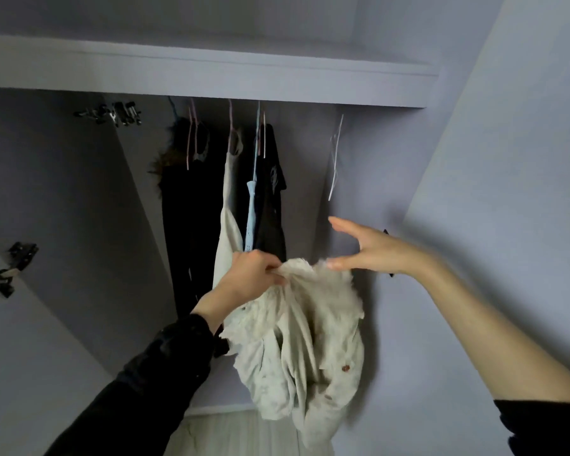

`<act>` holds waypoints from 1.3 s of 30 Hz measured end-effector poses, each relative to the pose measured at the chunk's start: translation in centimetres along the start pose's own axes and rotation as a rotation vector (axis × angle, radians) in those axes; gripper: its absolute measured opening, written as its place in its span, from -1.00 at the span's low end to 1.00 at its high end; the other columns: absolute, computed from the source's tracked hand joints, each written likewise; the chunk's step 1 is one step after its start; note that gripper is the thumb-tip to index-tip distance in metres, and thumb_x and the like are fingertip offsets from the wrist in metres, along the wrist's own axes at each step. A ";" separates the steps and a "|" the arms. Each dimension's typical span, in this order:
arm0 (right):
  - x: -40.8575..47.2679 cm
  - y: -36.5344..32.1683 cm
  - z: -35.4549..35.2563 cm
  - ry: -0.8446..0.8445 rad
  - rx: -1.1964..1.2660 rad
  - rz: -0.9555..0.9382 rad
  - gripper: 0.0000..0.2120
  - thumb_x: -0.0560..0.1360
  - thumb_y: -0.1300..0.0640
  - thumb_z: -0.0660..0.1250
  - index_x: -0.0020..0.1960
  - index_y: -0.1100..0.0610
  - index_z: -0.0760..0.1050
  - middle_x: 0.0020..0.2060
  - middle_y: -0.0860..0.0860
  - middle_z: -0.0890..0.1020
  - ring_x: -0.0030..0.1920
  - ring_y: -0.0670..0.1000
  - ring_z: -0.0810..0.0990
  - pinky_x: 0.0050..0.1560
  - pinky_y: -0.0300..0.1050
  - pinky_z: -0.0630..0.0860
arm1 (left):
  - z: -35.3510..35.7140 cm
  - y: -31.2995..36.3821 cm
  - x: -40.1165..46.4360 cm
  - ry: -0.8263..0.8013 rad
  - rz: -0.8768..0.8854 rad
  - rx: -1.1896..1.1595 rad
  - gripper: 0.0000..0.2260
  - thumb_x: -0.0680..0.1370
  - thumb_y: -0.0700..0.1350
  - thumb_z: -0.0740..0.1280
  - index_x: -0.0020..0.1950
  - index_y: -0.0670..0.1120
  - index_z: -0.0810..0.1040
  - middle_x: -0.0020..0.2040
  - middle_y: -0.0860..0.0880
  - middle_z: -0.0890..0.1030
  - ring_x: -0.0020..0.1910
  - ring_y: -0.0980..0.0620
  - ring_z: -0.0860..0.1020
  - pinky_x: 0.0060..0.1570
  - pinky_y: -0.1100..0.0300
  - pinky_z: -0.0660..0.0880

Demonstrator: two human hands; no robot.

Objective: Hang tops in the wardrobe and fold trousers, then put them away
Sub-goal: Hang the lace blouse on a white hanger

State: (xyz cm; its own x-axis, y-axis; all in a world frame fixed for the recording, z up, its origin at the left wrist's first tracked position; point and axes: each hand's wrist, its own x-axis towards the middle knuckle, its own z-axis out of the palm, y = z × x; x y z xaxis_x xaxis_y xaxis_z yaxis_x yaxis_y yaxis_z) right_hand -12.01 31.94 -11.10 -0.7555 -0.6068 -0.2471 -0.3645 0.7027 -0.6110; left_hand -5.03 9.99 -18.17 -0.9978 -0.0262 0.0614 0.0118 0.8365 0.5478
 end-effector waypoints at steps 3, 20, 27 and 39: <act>0.8 -1.4 1.4 0.018 -0.079 -0.075 -0.29 0.47 -0.03 0.38 0.51 -0.13 0.09 0.47 -0.18 0.21 0.43 -0.11 0.23 0.22 -0.33 0.17 | -1.2 1.7 -0.1 0.010 0.133 0.082 -0.91 0.49 -0.09 0.40 -0.05 -0.07 0.65 -0.18 0.03 0.64 -0.12 0.04 0.53 0.20 0.18 0.14; 2.4 -4.8 0.2 0.314 0.105 -0.239 -0.75 0.50 0.12 0.37 -0.20 0.33 0.56 -0.41 0.13 0.42 -0.40 -0.11 0.30 -0.35 -0.25 0.24 | -5.7 -2.2 -2.3 0.013 -0.147 -0.242 -0.61 0.38 -0.08 0.52 -0.44 -0.18 0.37 -0.52 0.08 0.30 -0.54 0.17 0.23 -0.50 0.37 0.17; 3.9 -4.1 -1.7 0.378 0.149 -0.152 -0.83 0.46 0.11 0.42 -0.26 0.17 0.62 -0.34 0.19 0.56 -0.29 -0.07 0.43 -0.28 -0.26 0.33 | -9.5 -3.2 -2.0 0.010 -0.137 -0.307 -0.68 0.43 -0.11 0.47 -0.20 -0.39 0.55 -0.30 -0.23 0.50 -0.30 -0.04 0.40 -0.23 0.16 0.35; 7.9 -1.1 -0.8 0.270 0.588 0.035 -0.76 0.61 0.17 0.18 0.22 0.16 0.51 0.01 0.07 0.63 -0.01 0.02 0.61 0.07 -0.13 0.52 | -11.7 -1.9 0.6 0.036 -0.120 -0.507 -0.97 0.44 -0.19 0.45 -0.20 -0.10 0.67 -0.32 0.04 0.67 -0.33 0.22 0.61 -0.27 0.50 0.45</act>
State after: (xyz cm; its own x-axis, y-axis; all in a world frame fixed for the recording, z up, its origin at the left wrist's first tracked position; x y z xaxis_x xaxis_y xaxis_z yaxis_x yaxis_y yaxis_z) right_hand -18.00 26.64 -11.76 -0.8998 -0.4185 -0.1235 -0.0358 0.3529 -0.9350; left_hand -4.87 2.01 -9.39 -0.9912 -0.1320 -0.0031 -0.0635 0.4562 0.8876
